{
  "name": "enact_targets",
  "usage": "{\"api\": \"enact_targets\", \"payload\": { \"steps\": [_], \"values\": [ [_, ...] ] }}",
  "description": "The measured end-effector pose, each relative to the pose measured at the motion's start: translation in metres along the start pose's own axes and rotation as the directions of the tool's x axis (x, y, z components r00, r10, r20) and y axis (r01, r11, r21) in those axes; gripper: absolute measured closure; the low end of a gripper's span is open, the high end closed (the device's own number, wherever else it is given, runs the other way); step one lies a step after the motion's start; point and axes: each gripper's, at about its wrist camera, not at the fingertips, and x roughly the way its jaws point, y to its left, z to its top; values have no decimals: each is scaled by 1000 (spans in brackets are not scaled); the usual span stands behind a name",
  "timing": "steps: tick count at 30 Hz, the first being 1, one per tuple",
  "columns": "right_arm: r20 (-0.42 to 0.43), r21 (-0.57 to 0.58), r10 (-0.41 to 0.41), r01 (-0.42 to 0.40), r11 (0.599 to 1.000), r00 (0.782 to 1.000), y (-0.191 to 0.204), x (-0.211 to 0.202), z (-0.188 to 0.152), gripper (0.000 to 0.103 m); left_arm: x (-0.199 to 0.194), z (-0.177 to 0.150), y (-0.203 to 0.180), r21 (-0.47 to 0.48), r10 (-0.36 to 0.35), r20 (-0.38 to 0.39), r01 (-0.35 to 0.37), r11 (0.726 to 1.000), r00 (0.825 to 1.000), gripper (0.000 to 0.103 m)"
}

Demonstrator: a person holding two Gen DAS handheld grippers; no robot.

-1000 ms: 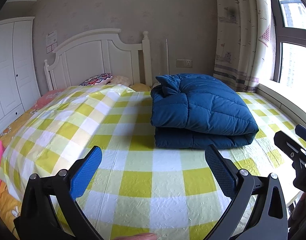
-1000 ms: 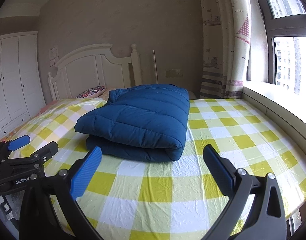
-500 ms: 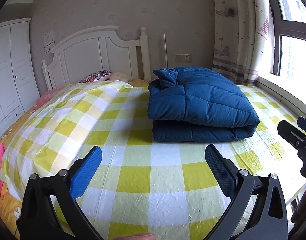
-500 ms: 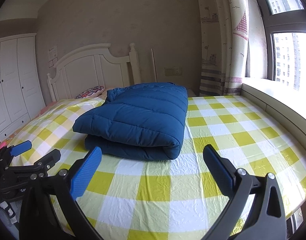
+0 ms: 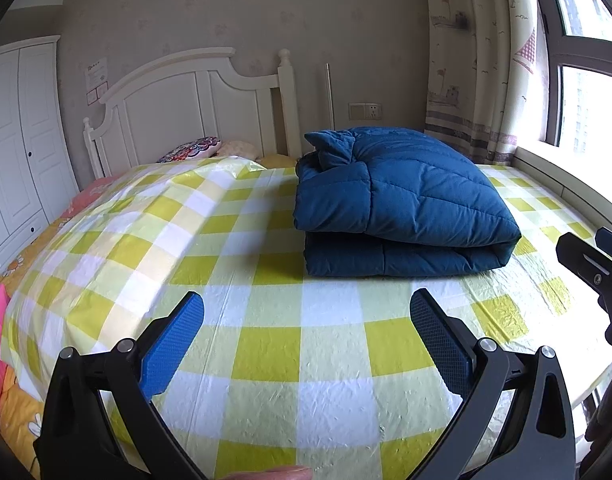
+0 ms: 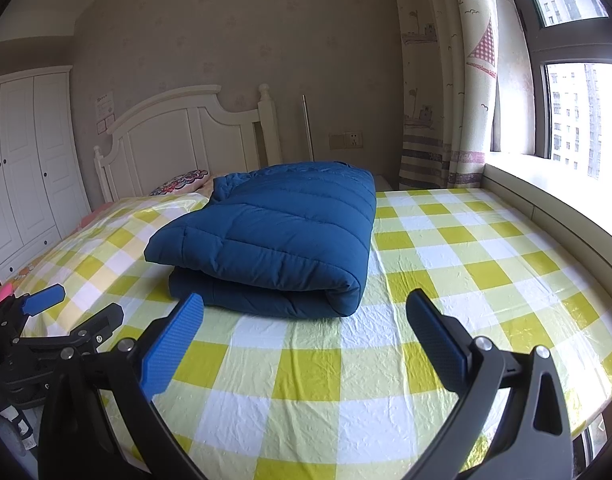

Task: Fold large clothes

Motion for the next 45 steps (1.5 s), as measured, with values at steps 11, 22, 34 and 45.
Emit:
{"api": "enact_targets", "payload": {
  "steps": [11, 22, 34, 45],
  "values": [
    [4, -4, -4, 4, 1000, 1000, 0, -1, 0, 2, 0, 0, -1, 3, 0, 2, 0, 1000, 1000, 4],
    [12, -14, -5, 6, 1000, 1000, -1, -2, 0, 2, -10, 6, 3, 1, 1, 37, -1, 1000, 999, 4],
    [4, -24, -5, 5, 1000, 1000, 0, -2, 0, 2, -29, 22, 0, 16, -4, 113, 2, 1000, 994, 4],
    [-63, -22, 18, -19, 1000, 998, -3, 18, -9, 3, -23, 27, -20, 69, -132, 150, 123, 990, 980, 4]
  ]
}}
